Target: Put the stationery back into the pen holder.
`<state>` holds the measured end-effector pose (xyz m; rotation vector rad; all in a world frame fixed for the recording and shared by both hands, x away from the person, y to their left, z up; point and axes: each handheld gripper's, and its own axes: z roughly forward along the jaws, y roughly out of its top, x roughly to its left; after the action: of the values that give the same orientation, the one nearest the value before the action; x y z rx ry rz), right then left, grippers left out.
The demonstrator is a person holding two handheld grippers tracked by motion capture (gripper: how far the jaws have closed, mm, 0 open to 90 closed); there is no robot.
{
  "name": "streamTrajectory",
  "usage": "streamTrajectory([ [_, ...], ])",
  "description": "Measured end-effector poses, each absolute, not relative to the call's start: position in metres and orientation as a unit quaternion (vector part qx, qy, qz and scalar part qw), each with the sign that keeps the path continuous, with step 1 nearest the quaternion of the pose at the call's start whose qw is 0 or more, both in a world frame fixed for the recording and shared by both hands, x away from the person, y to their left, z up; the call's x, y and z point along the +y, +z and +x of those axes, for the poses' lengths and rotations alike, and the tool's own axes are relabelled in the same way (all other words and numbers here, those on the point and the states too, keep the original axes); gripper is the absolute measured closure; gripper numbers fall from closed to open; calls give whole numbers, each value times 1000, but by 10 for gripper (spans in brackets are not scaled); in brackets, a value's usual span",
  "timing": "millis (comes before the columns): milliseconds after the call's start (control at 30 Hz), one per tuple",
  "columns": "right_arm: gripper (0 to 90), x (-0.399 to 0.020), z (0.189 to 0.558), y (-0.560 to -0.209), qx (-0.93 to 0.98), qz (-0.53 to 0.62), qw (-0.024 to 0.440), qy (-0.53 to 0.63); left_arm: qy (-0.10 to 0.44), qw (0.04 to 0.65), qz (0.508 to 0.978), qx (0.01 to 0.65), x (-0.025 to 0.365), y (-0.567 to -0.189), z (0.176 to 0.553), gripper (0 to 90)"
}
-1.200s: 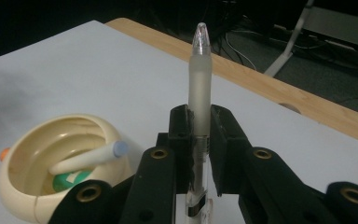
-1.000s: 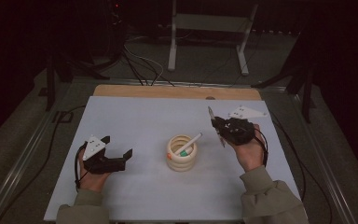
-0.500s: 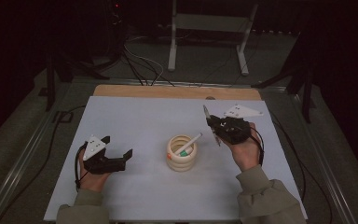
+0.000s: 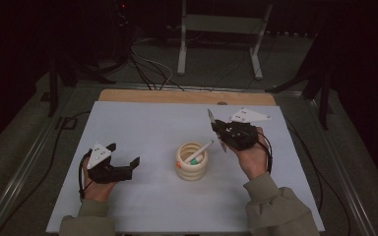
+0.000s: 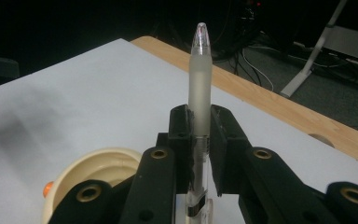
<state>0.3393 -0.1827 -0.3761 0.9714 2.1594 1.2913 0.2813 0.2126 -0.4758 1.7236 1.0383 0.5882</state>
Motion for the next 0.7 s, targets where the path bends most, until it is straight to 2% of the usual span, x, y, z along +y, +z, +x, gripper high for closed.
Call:
streamTrajectory([
  [700, 804, -172, 346, -371, 775, 351, 224, 476, 242, 498, 714, 428, 213, -476, 281, 3],
])
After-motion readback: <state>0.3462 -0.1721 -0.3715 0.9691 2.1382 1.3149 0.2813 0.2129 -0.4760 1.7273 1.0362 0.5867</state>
